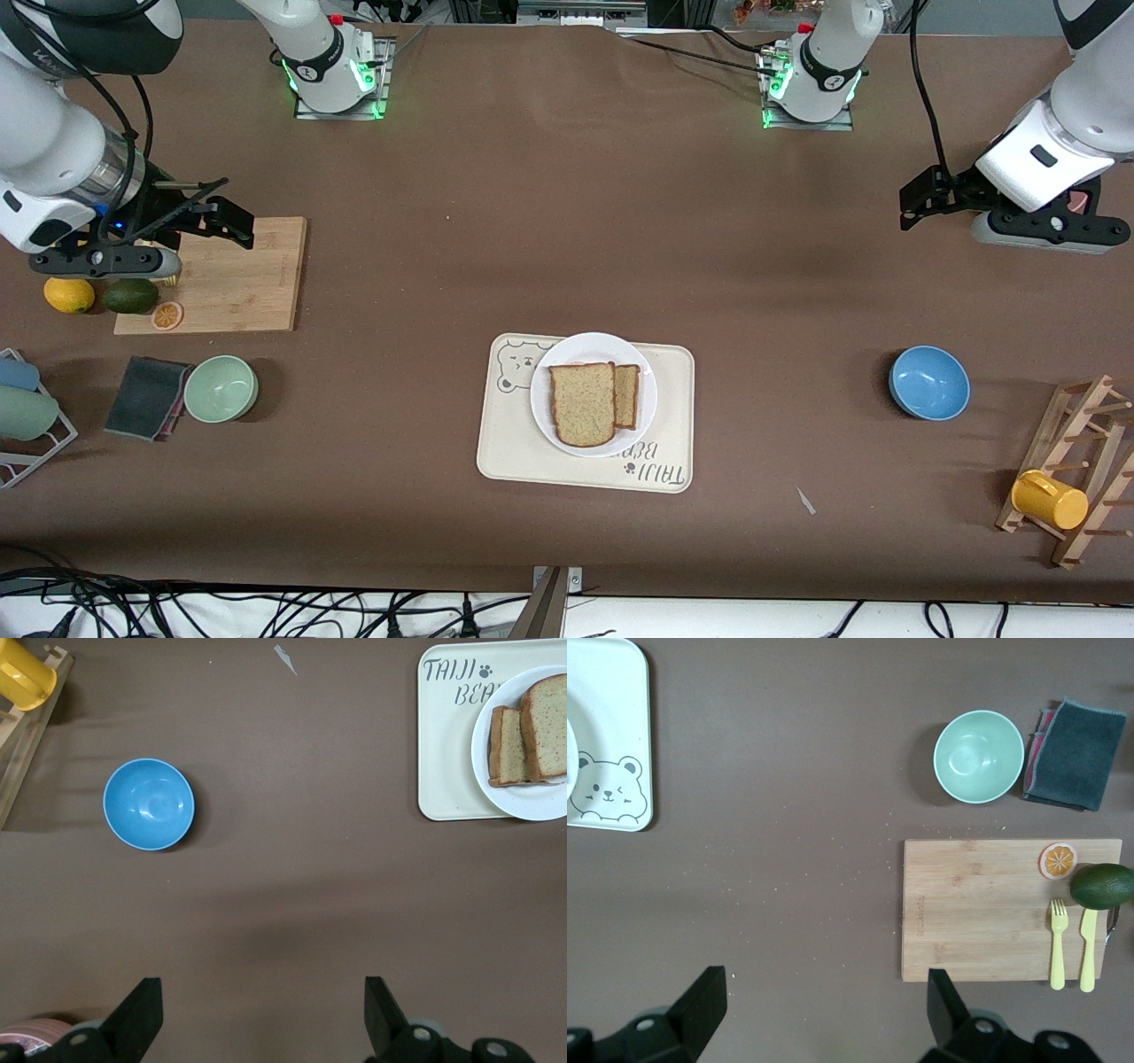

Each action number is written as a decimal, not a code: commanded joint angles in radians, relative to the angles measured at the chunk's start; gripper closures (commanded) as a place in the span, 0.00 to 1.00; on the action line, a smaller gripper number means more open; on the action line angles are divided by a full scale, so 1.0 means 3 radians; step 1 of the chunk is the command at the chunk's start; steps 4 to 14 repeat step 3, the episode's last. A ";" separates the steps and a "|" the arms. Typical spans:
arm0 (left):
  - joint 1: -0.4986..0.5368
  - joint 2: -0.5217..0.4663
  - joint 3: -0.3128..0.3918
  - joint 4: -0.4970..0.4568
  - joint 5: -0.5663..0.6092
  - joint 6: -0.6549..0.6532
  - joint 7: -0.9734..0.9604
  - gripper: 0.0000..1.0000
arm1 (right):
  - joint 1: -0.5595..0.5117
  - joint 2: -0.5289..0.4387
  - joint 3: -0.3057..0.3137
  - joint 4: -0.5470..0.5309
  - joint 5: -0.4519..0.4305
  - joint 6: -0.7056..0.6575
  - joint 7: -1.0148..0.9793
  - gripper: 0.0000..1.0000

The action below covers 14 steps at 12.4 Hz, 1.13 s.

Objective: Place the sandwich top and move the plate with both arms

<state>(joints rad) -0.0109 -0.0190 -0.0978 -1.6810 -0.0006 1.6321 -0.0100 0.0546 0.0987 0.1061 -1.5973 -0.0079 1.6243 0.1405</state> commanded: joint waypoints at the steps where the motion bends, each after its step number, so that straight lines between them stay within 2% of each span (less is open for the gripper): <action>1: -0.0005 -0.0080 0.0019 -0.0083 -0.0070 0.0021 0.0003 0.00 | 0.0002 -0.0022 0.0004 -0.0004 0.0001 0.0016 -0.0034 0.00; 14: 0.0001 -0.0065 0.0029 -0.0072 -0.0054 0.0057 0.0008 0.00 | -0.0003 -0.0022 0.0004 -0.0004 0.0001 0.0016 -0.0039 0.00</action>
